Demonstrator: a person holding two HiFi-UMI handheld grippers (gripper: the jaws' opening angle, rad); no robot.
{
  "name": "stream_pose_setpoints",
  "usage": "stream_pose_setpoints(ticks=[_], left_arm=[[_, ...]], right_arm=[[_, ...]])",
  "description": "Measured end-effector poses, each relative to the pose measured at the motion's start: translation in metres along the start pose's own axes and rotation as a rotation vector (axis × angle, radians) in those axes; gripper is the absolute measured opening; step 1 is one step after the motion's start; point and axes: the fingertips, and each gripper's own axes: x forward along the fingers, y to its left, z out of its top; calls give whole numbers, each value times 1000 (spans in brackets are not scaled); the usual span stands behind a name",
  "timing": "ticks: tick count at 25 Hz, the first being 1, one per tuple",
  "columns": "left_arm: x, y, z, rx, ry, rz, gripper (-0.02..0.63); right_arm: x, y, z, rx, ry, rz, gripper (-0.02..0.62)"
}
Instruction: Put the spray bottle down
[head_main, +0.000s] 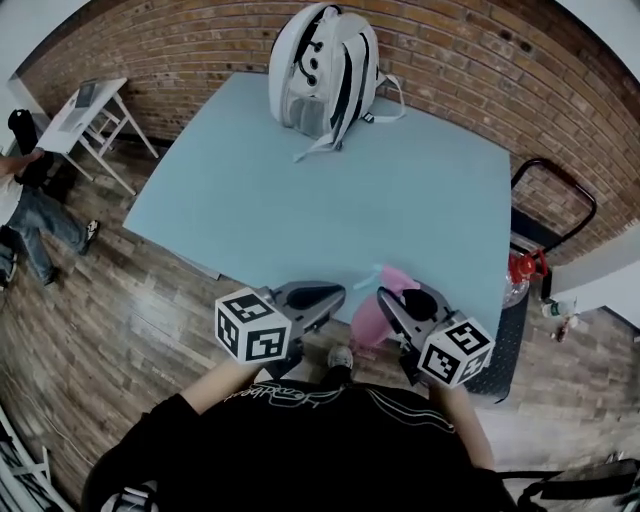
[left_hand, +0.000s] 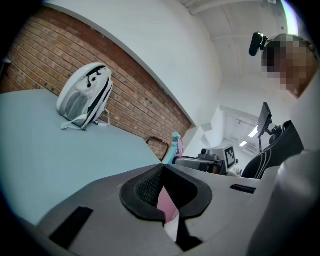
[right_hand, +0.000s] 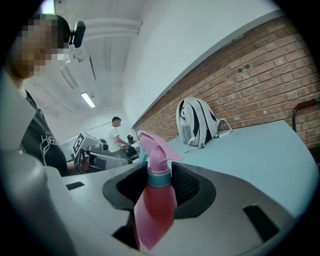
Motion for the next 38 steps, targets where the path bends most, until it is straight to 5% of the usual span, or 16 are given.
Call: stream_pose_setpoints(ticks=[23,38], left_arm=[[34,82,10,-72,-8,78,6],[55,107,8,-97,20,78,6]], right_arm=[[80,-87,36,-186,-49,-21,148],[114,-120,17,-286,-55,-50,147]])
